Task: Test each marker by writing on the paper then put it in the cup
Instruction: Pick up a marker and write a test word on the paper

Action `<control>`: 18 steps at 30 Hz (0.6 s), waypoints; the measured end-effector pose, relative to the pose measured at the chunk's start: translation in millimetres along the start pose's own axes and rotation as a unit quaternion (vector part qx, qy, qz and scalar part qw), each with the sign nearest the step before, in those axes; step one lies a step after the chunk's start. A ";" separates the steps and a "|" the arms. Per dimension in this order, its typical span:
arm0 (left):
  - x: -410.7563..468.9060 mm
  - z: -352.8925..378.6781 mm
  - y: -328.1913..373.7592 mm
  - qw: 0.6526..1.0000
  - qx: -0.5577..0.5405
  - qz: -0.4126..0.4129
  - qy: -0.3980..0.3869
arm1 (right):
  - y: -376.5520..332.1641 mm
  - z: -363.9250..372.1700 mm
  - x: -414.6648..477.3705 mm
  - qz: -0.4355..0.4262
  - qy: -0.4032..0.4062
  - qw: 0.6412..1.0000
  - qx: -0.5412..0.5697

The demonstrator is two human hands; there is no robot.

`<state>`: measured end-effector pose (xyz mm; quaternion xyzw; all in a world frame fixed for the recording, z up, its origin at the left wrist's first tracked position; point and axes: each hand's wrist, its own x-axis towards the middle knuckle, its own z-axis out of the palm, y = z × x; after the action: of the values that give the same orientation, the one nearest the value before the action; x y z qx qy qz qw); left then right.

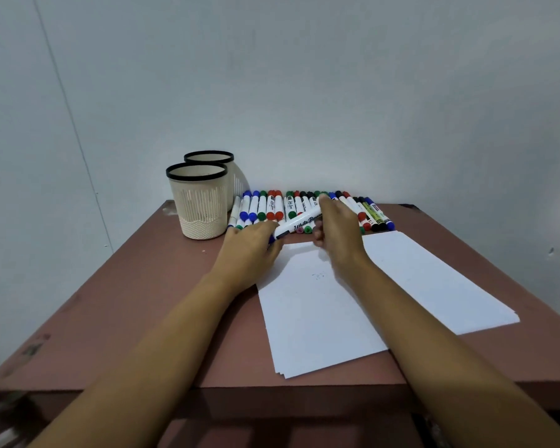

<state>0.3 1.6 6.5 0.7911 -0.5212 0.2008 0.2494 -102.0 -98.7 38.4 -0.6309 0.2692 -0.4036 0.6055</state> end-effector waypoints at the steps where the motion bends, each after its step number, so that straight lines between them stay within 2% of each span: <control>1: -0.2 -0.6 0.9 1.000 0.000 0.006 0.013 | 2.4 2.0 -3.5 0.030 -0.033 0.997 0.056; 2: -0.4 -0.5 1.2 1.000 -0.005 0.014 0.027 | 5.1 3.9 -6.7 0.049 -0.068 0.994 0.073; 4: 0.3 1.4 0.6 0.999 -0.014 0.027 0.039 | 11.8 7.4 -9.9 0.049 -0.110 0.992 0.035; 14: 1.8 -0.1 4.3 0.982 -0.183 -0.004 -0.051 | 17.5 7.4 -4.7 0.014 -0.122 0.992 -0.010; 18: 1.1 -3.1 3.1 0.972 -0.218 -0.018 -0.083 | 17.7 5.5 -3.2 0.018 -0.138 0.990 -0.023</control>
<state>-2.3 1.7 10.2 0.7412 -0.5566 0.0117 0.3750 -96.5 -95.2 20.8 -0.6895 0.2039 -0.2957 0.6289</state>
